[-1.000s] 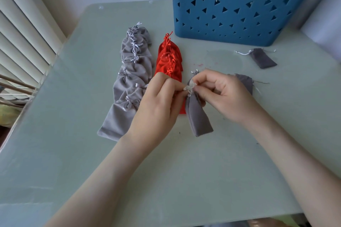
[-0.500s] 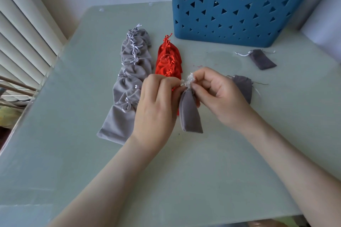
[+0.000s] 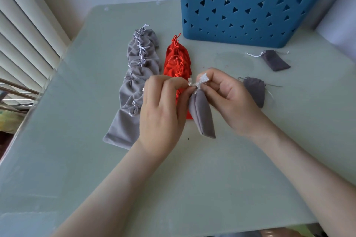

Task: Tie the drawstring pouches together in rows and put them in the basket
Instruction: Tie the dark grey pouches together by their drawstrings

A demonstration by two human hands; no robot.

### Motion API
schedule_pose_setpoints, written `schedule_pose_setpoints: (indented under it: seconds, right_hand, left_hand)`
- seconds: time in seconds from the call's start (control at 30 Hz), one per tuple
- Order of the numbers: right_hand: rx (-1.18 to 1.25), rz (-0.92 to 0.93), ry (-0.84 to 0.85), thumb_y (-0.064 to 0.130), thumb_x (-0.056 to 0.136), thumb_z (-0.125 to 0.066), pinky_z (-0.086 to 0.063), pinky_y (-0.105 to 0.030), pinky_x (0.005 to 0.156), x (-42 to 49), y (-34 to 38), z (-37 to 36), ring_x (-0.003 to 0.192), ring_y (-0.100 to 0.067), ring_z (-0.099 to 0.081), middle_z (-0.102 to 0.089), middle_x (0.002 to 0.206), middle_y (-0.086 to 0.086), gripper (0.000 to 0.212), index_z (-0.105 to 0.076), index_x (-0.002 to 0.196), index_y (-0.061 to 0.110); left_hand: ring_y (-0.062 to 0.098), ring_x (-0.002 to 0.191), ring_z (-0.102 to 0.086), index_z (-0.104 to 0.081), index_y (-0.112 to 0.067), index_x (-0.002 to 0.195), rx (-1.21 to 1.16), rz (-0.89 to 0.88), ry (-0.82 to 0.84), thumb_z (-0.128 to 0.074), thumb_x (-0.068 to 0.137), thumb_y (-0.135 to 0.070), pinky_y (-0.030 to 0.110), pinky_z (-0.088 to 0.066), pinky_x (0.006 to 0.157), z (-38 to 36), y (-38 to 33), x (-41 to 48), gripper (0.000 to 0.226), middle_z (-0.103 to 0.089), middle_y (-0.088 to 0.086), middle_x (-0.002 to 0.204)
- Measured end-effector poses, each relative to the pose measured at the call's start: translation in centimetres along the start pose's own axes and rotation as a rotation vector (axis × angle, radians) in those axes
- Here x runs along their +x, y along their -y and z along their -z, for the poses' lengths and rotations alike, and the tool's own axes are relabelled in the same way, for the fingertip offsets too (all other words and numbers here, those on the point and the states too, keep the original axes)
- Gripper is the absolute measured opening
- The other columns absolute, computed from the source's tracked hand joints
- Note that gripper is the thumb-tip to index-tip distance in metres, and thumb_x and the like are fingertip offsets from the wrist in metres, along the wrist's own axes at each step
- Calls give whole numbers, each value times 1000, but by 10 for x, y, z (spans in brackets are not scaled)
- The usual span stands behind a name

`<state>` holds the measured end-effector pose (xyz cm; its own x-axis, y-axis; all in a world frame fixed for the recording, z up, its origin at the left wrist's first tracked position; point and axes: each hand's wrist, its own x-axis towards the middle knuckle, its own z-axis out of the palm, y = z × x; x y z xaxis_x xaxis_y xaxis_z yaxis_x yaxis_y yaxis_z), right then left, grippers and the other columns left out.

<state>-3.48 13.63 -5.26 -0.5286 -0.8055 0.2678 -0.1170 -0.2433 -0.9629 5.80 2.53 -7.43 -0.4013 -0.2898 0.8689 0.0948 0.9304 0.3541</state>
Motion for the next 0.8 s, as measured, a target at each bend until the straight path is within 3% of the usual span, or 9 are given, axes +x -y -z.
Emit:
schedule_pose_setpoints:
  seconds: [0.13,0.27,0.37,0.47,0.8]
  right_hand:
    - [37,-3,-6,9,95,-45,-43,-15,62,-1,0,-1,66,-9,-48,-57,75,-2,17,-55,86,20]
    - [43,-10,-15,2,98,-41,-38,-9,55,-1,2,-2,56,3,-46,-57,65,15,24,-52,85,18]
    - [36,-10,-12,3,98,-42,-39,-10,56,0,2,-2,57,2,-46,-56,66,14,23,-53,84,19]
    - [4,-19,-24,11,94,-47,-42,-14,62,1,-1,0,63,-3,-48,-58,70,8,17,-56,85,22]
    - [-49,-11,-32,11,92,-47,-42,-14,64,1,-2,0,65,-4,-48,-59,70,11,14,-55,86,22]
  left_hand:
    - [19,84,-49,-59,-9,101,0,-51,38,-52,96,-12,17,-38,83,0,0,1,9,-43,0,97]
    - [20,82,-51,-62,-4,99,-6,-66,60,-58,92,-4,19,-39,83,1,3,2,8,-44,1,97]
    - [19,82,-51,-60,-6,99,-15,-76,73,-59,92,-5,19,-40,82,3,4,4,7,-48,2,95]
    - [23,80,-51,-65,2,92,41,-84,104,-64,88,0,25,-41,79,4,3,6,4,-59,14,86]
    - [25,79,-51,-65,5,90,59,-24,160,-66,85,1,29,-43,75,6,0,6,6,-58,18,84]
